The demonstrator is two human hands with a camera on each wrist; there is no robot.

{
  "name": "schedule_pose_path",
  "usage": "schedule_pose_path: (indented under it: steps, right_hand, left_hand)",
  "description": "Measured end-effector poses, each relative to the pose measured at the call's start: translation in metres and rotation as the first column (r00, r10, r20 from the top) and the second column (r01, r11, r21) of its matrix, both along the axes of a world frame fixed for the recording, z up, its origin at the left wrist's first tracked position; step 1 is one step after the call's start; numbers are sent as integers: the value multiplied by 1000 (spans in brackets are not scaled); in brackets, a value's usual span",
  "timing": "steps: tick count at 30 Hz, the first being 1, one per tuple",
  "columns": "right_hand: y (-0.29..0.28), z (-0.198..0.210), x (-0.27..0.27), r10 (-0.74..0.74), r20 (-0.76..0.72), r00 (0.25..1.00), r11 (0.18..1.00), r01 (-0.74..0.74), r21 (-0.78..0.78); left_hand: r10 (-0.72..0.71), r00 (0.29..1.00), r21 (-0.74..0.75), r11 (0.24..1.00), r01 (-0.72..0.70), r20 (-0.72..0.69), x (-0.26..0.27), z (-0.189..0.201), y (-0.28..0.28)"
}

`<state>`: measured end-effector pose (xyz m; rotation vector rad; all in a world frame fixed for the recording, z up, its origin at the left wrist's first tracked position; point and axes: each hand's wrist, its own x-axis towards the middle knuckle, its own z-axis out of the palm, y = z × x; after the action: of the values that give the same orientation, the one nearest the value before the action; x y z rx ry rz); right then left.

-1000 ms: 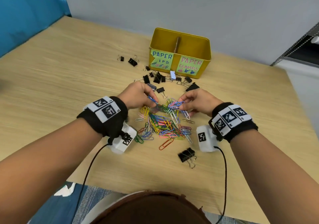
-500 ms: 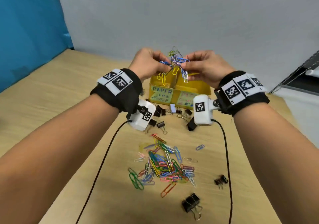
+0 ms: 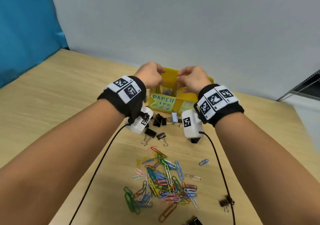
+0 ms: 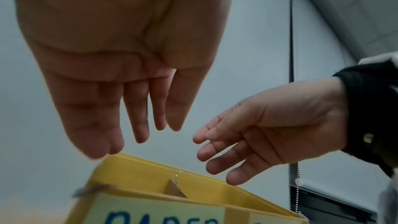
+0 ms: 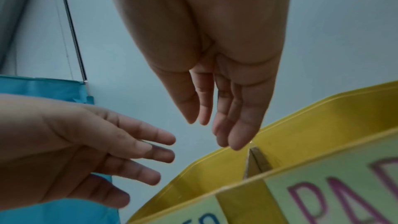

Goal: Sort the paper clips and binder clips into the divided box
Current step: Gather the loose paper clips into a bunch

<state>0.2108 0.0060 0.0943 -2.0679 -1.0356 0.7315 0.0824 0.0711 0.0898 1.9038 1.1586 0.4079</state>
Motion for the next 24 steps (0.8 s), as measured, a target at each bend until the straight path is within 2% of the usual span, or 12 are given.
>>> schedule_pose_path:
  steps: [3,4,6,8,10,11,13,16,18,19,22,24]
  right_hand:
    - [-38,2,-8,92,-5,996,992,-91,92]
    - [-52,0,-12,162,-13,987,985,-161,58]
    - [-82,-12,-23,346,-18,938,928,-344,-143]
    - [-104,-27,-39,517,-36,855,765,-481,-429]
    - [-120,-42,-56,662,-2,750,579,-513,-634]
    - [-125,-48,-63,719,80,691,542,-485,-686]
    - [-138,-58,-75,748,214,628,575,-453,-681]
    - [-152,-68,-76,753,176,634,571,-497,-654]
    - [-161,-65,-68,729,85,679,557,-517,-650]
    - [-164,-61,-62,683,61,728,594,-505,-626]
    - [-174,-52,-43,559,189,807,715,-353,-604]
    - [-183,-53,-37,541,278,793,680,-219,-699]
  left_hand:
    - [-28,997,114,993,19,73,-27,2,-32]
    - [-94,994,76,993,89,63,-38,-2,-43]
    - [-316,946,-87,947,309,-73,-58,-17,-68]
    - [-533,801,-228,845,484,-272,-68,-38,-89]
    - [-580,681,-176,803,569,-447,-69,-60,-106]
    - [-555,661,-111,801,588,-504,-68,-69,-114]
    - [-498,656,-26,807,590,-567,-69,-81,-129]
    - [-519,640,-14,783,622,-567,-76,-86,-141]
    - [-563,648,-66,778,624,-513,-86,-83,-145]
    - [-564,656,-78,785,615,-502,-92,-80,-145]
    - [-516,651,-97,818,566,-556,-113,-76,-147]
    - [-513,569,-154,814,560,-643,-120,-73,-156]
